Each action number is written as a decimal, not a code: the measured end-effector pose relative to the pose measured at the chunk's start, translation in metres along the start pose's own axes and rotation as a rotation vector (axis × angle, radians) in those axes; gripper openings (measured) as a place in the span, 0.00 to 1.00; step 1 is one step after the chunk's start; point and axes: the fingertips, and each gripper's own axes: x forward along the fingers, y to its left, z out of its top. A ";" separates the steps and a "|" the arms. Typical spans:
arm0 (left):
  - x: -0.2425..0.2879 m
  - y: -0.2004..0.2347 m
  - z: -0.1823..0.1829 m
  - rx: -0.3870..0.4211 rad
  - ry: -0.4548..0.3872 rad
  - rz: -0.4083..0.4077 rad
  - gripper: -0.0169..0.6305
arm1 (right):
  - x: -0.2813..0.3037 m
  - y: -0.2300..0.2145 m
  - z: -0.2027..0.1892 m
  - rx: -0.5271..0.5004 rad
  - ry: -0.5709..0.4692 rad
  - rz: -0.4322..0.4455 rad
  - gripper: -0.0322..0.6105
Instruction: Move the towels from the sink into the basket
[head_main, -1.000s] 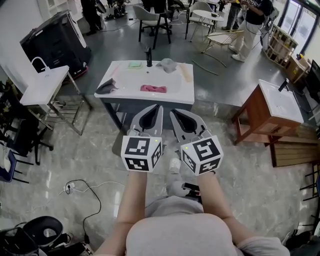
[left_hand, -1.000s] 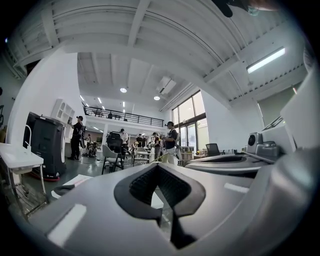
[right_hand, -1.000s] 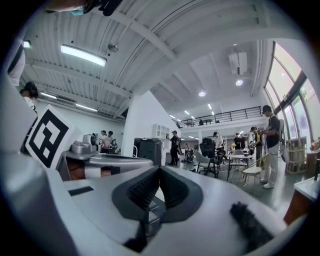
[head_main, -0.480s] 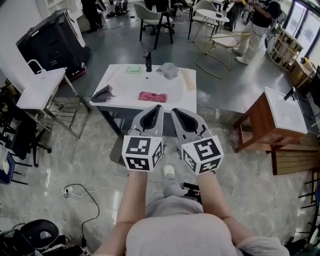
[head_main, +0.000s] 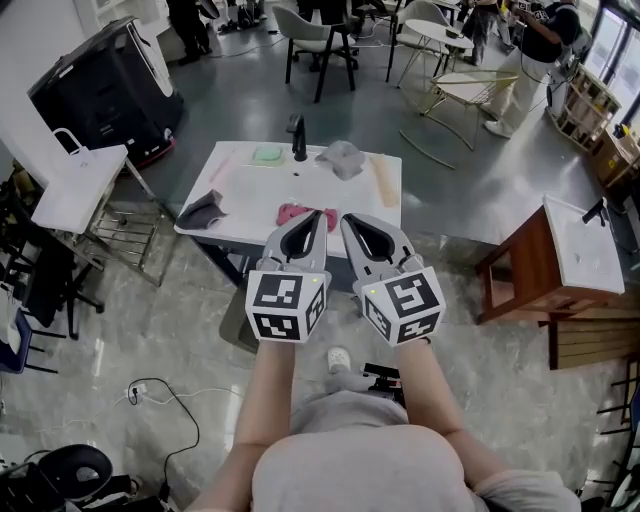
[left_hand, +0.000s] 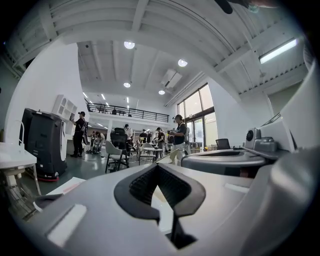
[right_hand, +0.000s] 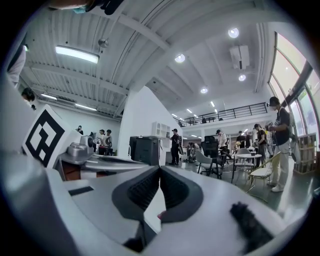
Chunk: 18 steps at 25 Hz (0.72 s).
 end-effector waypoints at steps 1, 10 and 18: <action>0.008 0.003 0.000 0.000 0.002 0.001 0.02 | 0.006 -0.006 -0.001 0.000 0.002 0.003 0.08; 0.070 0.024 -0.006 -0.016 0.025 0.019 0.02 | 0.052 -0.055 -0.012 0.012 0.015 0.025 0.08; 0.117 0.036 -0.016 -0.019 0.054 0.033 0.02 | 0.086 -0.095 -0.026 0.016 0.033 0.033 0.08</action>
